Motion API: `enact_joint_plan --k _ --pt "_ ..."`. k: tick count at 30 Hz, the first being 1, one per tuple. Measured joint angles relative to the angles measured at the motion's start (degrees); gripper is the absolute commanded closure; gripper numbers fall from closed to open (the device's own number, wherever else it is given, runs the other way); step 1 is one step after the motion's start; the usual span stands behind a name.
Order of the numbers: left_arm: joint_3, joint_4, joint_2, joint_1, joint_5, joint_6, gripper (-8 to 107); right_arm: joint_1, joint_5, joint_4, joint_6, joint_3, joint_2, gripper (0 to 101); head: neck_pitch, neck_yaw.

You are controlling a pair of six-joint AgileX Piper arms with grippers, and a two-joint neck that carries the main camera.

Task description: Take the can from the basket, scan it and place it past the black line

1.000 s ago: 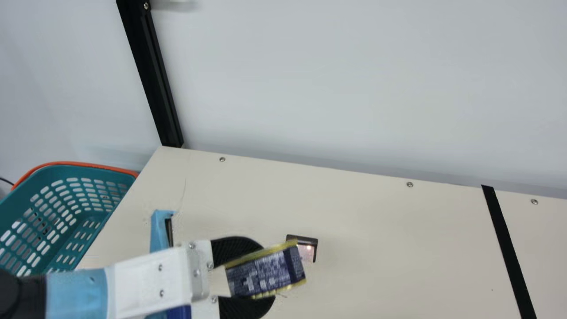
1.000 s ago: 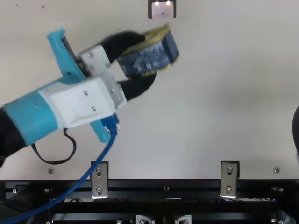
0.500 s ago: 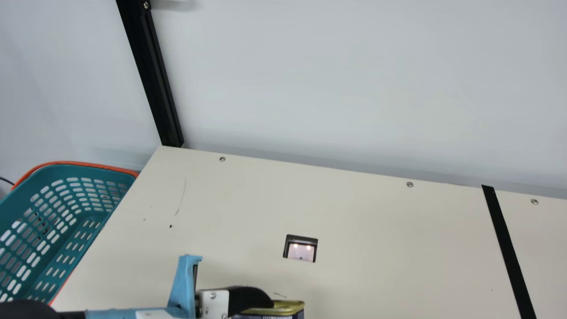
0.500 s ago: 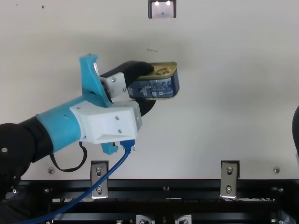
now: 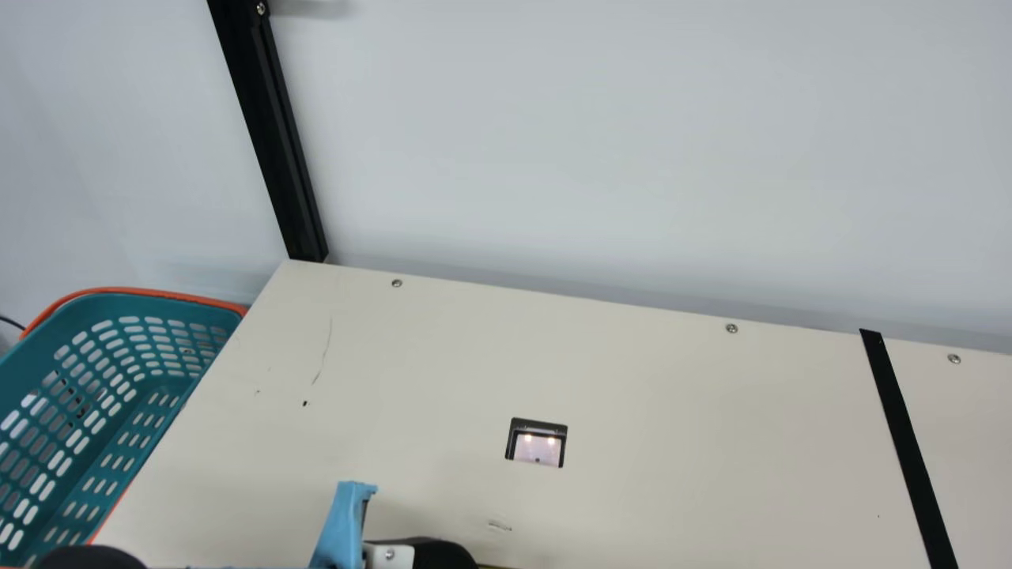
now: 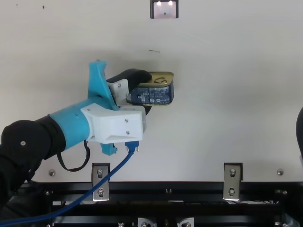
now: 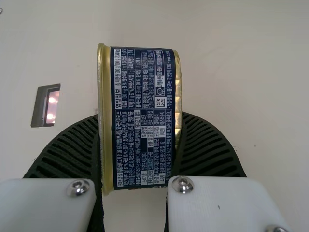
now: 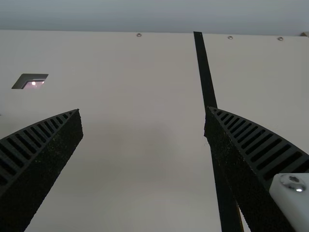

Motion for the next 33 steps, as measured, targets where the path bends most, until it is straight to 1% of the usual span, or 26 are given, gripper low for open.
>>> enact_joint_plan --k 14,16,18,20,24,33 --pt "1.79 -0.43 4.49 -4.66 3.06 -2.29 89 0.00 0.00 0.00 0.00 0.00 0.00 0 -0.29 0.00" --pt "1.89 -0.43 5.07 -5.34 3.68 -2.66 9 0.00 0.00 0.00 0.00 0.00 0.00 0 -0.29 0.00" --pt "2.39 -0.19 5.38 -5.66 4.70 -3.13 9 0.00 0.00 0.00 0.00 0.00 0.00 0 0.00 0.00" --pt "2.77 -0.14 5.89 -5.80 3.93 -3.55 9 0.00 -0.06 0.00 0.00 0.00 0.00 0 0.00 0.00" --pt "2.72 -0.04 5.54 -7.35 4.50 -4.27 9 0.00 0.02 -0.01 0.00 0.00 0.00 0 -0.29 0.00" --pt "2.66 0.18 5.26 -7.54 4.38 -4.39 9 0.00 -0.05 -0.18 0.00 0.00 0.00 0 -0.29 0.00"
